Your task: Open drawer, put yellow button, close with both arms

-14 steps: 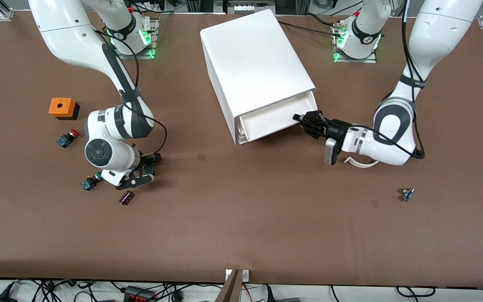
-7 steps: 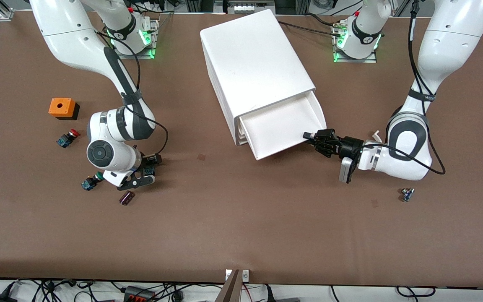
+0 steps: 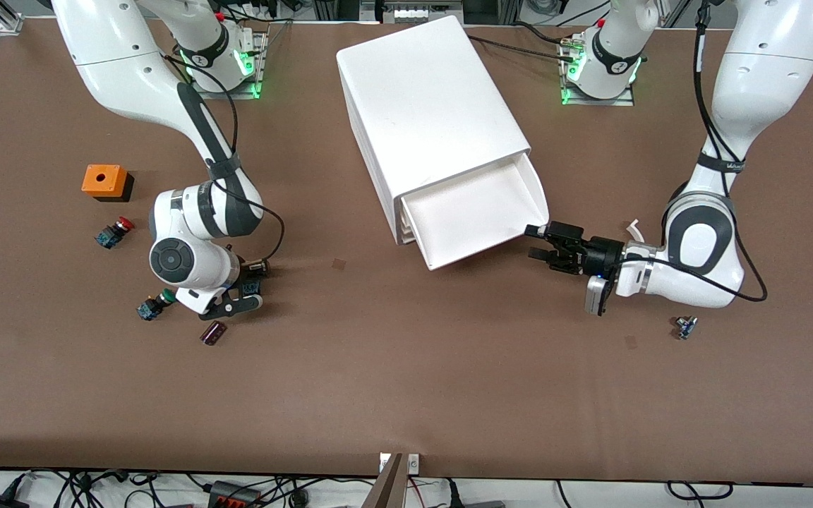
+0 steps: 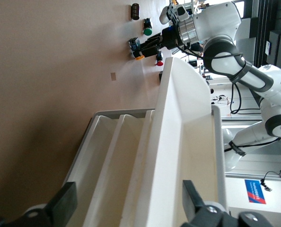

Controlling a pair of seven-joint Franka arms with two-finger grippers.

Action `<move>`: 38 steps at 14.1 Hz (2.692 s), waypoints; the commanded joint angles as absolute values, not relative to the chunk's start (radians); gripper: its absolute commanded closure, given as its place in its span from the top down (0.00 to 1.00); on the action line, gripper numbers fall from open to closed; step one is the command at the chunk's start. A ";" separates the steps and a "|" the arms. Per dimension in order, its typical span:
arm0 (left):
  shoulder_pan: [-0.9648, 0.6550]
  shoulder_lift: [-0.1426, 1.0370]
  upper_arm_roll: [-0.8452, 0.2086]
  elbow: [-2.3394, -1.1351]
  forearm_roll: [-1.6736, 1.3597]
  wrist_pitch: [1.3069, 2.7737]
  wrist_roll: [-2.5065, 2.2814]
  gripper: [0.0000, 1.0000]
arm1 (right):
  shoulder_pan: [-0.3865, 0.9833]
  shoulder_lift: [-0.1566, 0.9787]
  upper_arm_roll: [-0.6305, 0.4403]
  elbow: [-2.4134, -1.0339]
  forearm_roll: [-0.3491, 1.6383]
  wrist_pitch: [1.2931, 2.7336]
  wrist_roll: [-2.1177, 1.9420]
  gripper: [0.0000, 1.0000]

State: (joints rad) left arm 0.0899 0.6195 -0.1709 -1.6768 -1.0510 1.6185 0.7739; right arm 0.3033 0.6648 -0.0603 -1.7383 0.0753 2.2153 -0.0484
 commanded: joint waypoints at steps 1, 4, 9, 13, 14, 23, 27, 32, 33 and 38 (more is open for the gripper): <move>0.089 0.575 -0.161 -1.666 -1.019 1.591 0.642 1.00 | 0.301 0.672 -0.052 -1.730 0.083 2.226 -0.060 0.32; 0.080 0.560 -0.173 -1.518 -0.792 1.582 0.415 1.00 | 0.298 0.666 -0.054 -1.723 0.087 2.223 -0.058 0.05; 0.035 0.561 -0.175 -1.361 -0.409 1.526 0.134 1.00 | 0.305 0.559 -0.052 -1.580 0.091 2.123 -0.063 0.00; -0.009 0.560 -0.172 -1.321 -0.053 1.532 0.104 1.00 | 0.339 0.534 -0.041 -1.378 0.094 1.972 -0.063 0.00; -0.014 0.574 -0.163 -1.268 -0.020 1.534 0.098 1.00 | 0.351 0.532 -0.034 -1.341 0.094 1.944 -0.061 0.00; 0.047 0.666 -0.141 -1.143 0.051 1.675 0.100 1.00 | 0.587 0.560 -0.038 -1.106 0.081 1.939 -0.043 0.00; 0.081 0.664 -0.146 -1.173 0.031 1.681 0.094 1.00 | 0.650 0.575 -0.037 -1.104 0.083 1.962 0.050 0.00; 0.097 0.657 -0.146 -1.224 -0.008 1.675 0.090 1.00 | 0.739 0.659 -0.044 -1.022 0.081 1.967 0.290 0.00; 0.097 0.650 -0.146 -1.226 -0.006 1.671 0.091 1.00 | 0.753 0.669 -0.046 -1.011 0.081 1.967 0.320 0.00; 0.095 0.640 -0.149 -1.246 -0.005 1.631 0.089 1.00 | 0.805 0.676 -0.046 -1.006 0.078 1.967 0.457 0.00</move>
State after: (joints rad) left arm 0.0913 0.6662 -0.1460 -1.2130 0.0103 1.6390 0.0983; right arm 0.7829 0.6610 -0.0303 -1.0453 0.0778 1.9778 0.3936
